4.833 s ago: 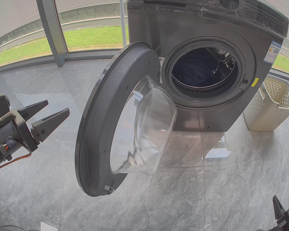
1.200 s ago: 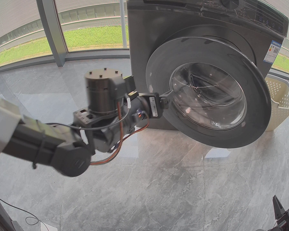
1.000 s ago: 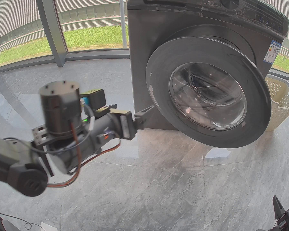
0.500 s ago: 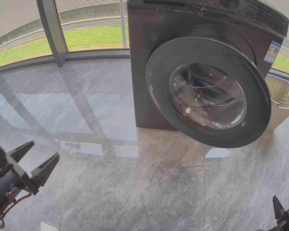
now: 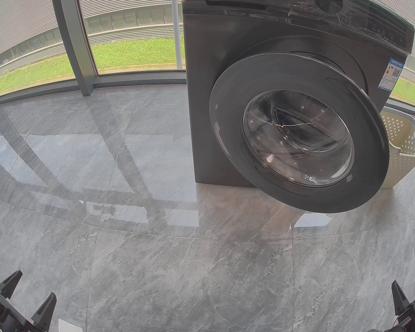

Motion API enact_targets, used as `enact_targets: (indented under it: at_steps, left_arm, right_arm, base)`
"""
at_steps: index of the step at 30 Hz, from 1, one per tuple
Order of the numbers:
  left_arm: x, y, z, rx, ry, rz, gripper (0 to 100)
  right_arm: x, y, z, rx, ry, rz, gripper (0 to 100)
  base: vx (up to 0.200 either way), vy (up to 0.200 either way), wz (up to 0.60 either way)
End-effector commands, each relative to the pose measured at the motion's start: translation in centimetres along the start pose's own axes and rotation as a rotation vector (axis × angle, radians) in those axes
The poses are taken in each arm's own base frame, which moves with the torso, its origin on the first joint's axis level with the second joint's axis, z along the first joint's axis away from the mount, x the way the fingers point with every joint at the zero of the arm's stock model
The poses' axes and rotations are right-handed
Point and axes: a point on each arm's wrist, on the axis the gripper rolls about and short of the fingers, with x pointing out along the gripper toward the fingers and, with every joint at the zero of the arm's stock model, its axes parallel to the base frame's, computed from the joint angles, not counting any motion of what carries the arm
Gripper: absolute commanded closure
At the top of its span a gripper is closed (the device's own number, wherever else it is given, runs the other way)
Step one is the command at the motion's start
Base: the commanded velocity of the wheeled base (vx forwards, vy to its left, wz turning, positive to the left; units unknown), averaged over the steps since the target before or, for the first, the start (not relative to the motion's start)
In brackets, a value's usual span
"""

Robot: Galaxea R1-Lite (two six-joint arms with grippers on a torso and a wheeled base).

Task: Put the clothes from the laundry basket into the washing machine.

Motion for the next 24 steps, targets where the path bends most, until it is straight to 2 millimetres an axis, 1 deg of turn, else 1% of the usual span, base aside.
enact_targets:
  at_steps: [1, 7, 10, 14, 16, 22, 24]
  left_arm:
    - [-1.52, -0.35, -1.63, 0.008, -0.139, 0.136, 0]
    - [-1.69, -0.34, -1.72, 0.01, -0.157, 0.117, 0]
    - [-1.7, -0.32, -1.66, -0.013, -0.165, 0.122, 0]
    - [-1.69, -0.34, -1.69, -0.086, -0.165, 0.107, 0]
    - [-1.7, -0.33, -1.69, -0.09, -0.165, 0.107, 0]
    - [-1.69, -0.35, -1.69, -0.079, -0.164, 0.103, 0]
    - [-1.69, -0.38, -1.71, -0.051, -0.16, 0.092, 0]
  right_arm:
    - [-0.04, 0.0, -0.31, 0.0, -0.006, 0.0, 0]
    - [-0.04, 0.0, -0.31, 0.0, -0.006, 0.0, 0]
    - [-0.04, 0.0, -0.31, 0.0, -0.006, 0.001, 0]
    - [-0.04, 0.0, -0.31, 0.0, -0.006, 0.001, 0]
    - [-0.04, 0.0, -0.31, 0.0, -0.006, 0.001, 0]
    - [-0.04, 0.0, -0.31, 0.0, -0.006, 0.001, 0]
    - [-0.04, 0.0, -0.31, 0.0, -0.006, 0.001, 0]
  base:
    - [0.0, 0.0, 0.0]
    - [0.0, 0.0, 0.0]
    - [0.0, 0.0, 0.0]
    - [0.0, 0.0, 0.0]
    - [0.0, 0.0, 0.0]
    - [0.0, -0.2, 0.0]
    - [0.0, -0.2, 0.0]
